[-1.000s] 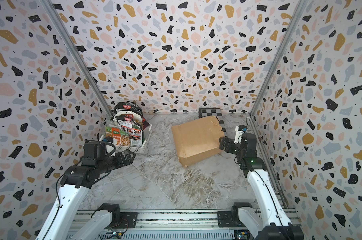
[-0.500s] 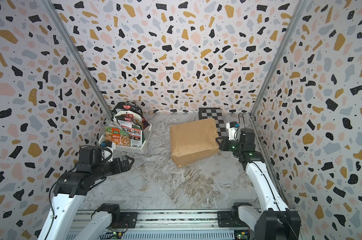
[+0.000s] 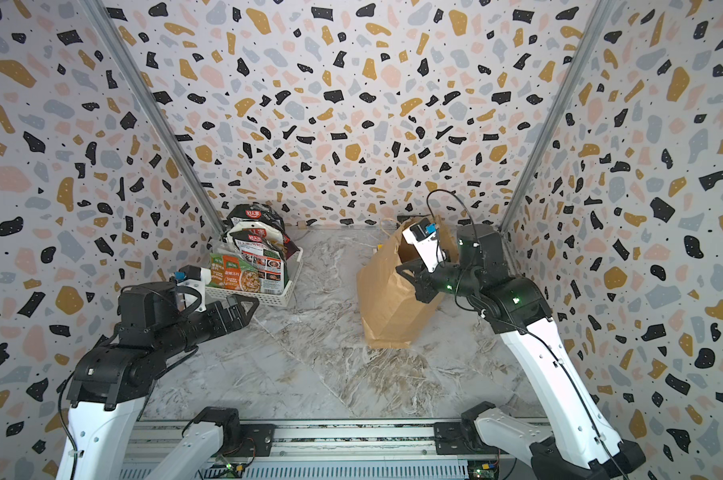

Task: Place the condiment packets inside the bag
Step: Adjust the paper bag at the center of the board.

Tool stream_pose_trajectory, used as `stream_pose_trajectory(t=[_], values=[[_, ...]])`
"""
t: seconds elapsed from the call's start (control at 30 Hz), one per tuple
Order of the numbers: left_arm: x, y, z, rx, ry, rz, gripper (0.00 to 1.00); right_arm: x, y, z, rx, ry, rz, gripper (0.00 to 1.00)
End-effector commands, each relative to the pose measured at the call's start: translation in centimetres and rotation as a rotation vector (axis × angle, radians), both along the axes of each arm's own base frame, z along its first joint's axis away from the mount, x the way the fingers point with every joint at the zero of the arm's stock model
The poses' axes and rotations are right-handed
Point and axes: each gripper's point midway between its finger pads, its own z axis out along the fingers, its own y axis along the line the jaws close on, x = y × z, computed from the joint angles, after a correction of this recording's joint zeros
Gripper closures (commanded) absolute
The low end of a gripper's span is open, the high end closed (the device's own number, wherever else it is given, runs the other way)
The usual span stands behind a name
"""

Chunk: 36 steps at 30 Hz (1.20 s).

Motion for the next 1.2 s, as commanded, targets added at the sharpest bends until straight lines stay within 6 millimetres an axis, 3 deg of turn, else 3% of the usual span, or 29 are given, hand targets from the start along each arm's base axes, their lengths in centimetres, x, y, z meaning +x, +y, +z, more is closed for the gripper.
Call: stream_pose_trajectory(t=[0.0,0.2,0.33,0.47,0.57,0.7,0.8,0.9,1.03,1.17], values=[[-0.3,-0.1,1.2,-0.032,-0.038,0.009,0.0,-1.2,-0.9,-3.9,-0.244,0.008,0.002,1.0],[-1.1,-0.9,0.5,-0.078,-0.022,-0.02,0.0,-2.6,1.2,-6.9,-0.47,-0.098,0.085,1.0],[-1.5,-0.9,-0.5,-0.081,-0.003,-0.016,0.0,-3.8,3.4,-8.1,-0.488,-0.109,0.132,0.99],[-1.6,-1.6,-1.1,-0.131,0.017,-0.031,0.0,-5.8,5.4,-9.6,-0.491,-0.069,0.196,0.7],[-1.6,-2.9,-1.1,-0.215,0.032,-0.072,0.0,-6.6,5.6,-10.0,-0.475,-0.03,0.21,0.57],[-1.5,-4.0,-0.7,-0.317,0.032,-0.081,0.0,-6.9,5.1,-8.6,-0.406,-0.036,0.182,0.42],[-1.3,-4.3,-0.3,-0.342,0.017,-0.053,0.0,-7.0,4.6,-6.0,-0.317,-0.074,0.14,0.33],[-0.7,-5.4,0.0,-0.357,0.018,-0.033,0.0,-6.1,3.2,-3.0,-0.262,-0.14,0.049,0.29],[0.3,-10.0,-0.3,-0.322,0.039,-0.102,0.0,-3.1,0.1,0.0,-0.271,-0.235,-0.172,0.25],[0.9,-16.1,0.2,-0.247,0.071,-0.2,0.0,0.9,-3.1,0.1,-0.264,-0.196,-0.353,0.22]])
